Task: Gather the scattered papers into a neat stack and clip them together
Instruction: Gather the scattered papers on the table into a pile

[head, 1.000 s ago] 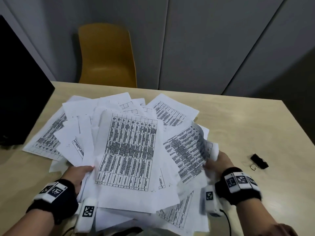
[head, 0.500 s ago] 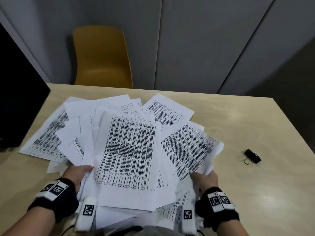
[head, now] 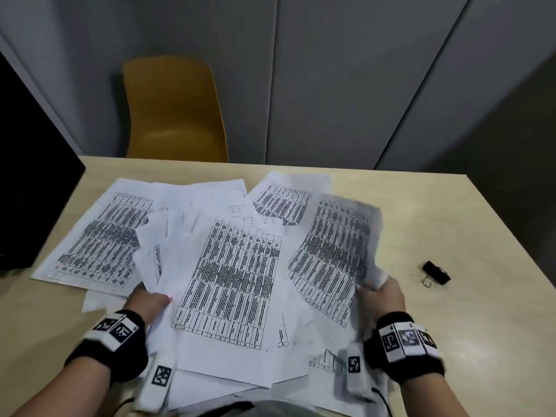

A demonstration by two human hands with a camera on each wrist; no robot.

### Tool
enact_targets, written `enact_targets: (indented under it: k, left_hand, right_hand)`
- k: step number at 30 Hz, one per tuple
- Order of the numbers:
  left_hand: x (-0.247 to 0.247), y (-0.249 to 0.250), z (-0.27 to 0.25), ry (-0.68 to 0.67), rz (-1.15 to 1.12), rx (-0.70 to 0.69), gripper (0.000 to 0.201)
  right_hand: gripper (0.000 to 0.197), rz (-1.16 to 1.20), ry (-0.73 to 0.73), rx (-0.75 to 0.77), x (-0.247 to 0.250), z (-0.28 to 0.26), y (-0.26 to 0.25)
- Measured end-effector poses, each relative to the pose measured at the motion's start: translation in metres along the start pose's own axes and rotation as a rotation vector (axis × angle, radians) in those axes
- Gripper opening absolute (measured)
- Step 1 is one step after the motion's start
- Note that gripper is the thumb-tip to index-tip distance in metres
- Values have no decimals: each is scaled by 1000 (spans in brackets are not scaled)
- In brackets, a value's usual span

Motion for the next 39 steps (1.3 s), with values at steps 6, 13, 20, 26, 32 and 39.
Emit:
enact_targets:
  k: [6,13,20,26,32,39]
  left_hand:
    - [-6,20,-25,11,170,33,46]
    - [-7,32,-43,-46,242,27,48]
    - [-7,27,-36,-85,311,6,42]
    - [-8,24,-33,-74,305,6,29]
    - [-7,24,-39,-70,289,-54,27]
    - [-1,27,-46,-144,245,6,36]
  right_hand:
    - [23,-332,147,360,41,-13,-49]
    - [36,-458,323,563,65,-44,-99]
    - [32,-286,633,858,88,-69,-140]
    - [17,-46,647,1028,83,-81,-162]
    - [16,166,568,1075,60,-93,-178]
    - [23,-197,87,584,4,-38,-134]
Point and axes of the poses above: each hand's wrist, its own z-axis towards the middle knuckle, its own x-axis out of the back of the hand, y = z × x, the point moved 3 cm from there along z, towards the middle knuckle, and after that the axes turned 6 degrees about -y, right-handed, at the moved point
